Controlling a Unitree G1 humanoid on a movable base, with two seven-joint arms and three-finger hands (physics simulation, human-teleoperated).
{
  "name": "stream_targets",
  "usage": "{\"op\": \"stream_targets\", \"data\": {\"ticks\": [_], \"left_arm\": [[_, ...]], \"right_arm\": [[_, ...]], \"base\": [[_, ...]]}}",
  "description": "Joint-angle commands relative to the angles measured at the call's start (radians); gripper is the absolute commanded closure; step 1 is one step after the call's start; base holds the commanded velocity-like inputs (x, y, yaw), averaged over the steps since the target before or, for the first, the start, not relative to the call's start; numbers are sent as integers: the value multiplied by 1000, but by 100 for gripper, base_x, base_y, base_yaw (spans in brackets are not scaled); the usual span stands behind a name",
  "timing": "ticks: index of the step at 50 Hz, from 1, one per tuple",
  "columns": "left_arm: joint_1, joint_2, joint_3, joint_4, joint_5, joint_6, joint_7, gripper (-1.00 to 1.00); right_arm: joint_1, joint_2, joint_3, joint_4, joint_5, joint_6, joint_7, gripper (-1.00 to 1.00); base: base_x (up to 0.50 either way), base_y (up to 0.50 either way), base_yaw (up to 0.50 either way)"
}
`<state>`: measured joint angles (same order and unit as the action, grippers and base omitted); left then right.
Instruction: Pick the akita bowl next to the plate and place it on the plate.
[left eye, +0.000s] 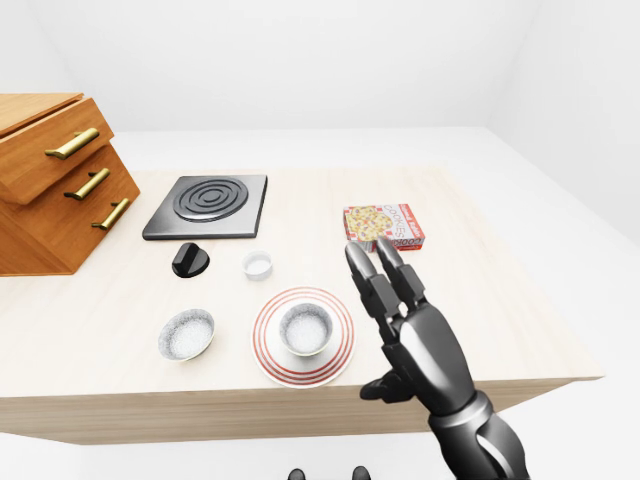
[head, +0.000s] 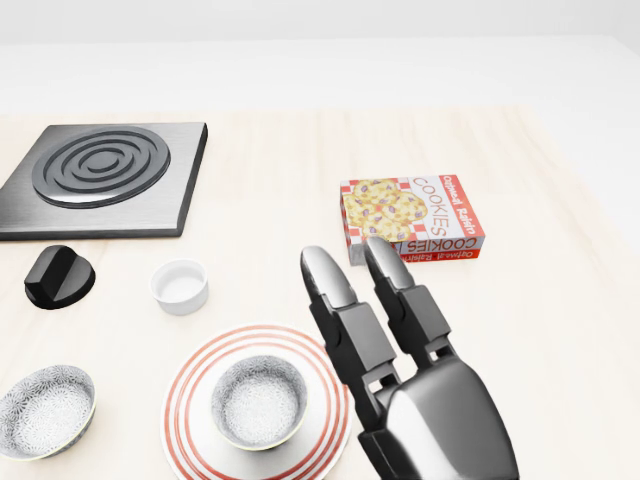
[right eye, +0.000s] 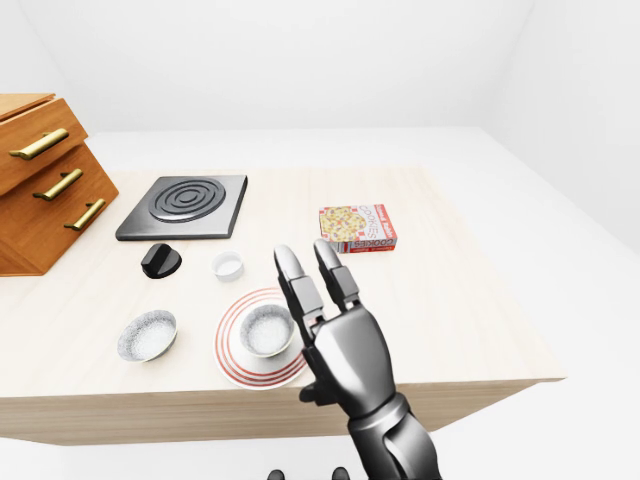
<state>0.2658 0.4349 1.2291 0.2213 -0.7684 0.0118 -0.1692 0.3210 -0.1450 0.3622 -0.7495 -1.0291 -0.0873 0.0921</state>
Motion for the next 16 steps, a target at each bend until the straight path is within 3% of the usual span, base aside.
{"op": "stream_targets", "data": {"ticks": [1, 6, 12, 16], "left_arm": [[-7, -9, -12, -22, 14, 9, 7, -100], [-14, -19, -21, -68, 21, 36, 22, -100], [-20, -26, -27, -67, 27, 37, 14, -100], [-18, -29, -26, -71, 25, 40, 10, -100]], "right_arm": [[-39, 43, -116, -166, 186, 0, 219, -100], [-109, 80, -203, -103, 237, 0, 202, -100], [-193, 102, -282, -73, 287, 0, 217, -100], [-186, 103, -300, -41, 293, 0, 190, -100]], "base": [[0, 0, 0], [0, 0, 0], [0, 0, 0], [0, 0, 0]]}}
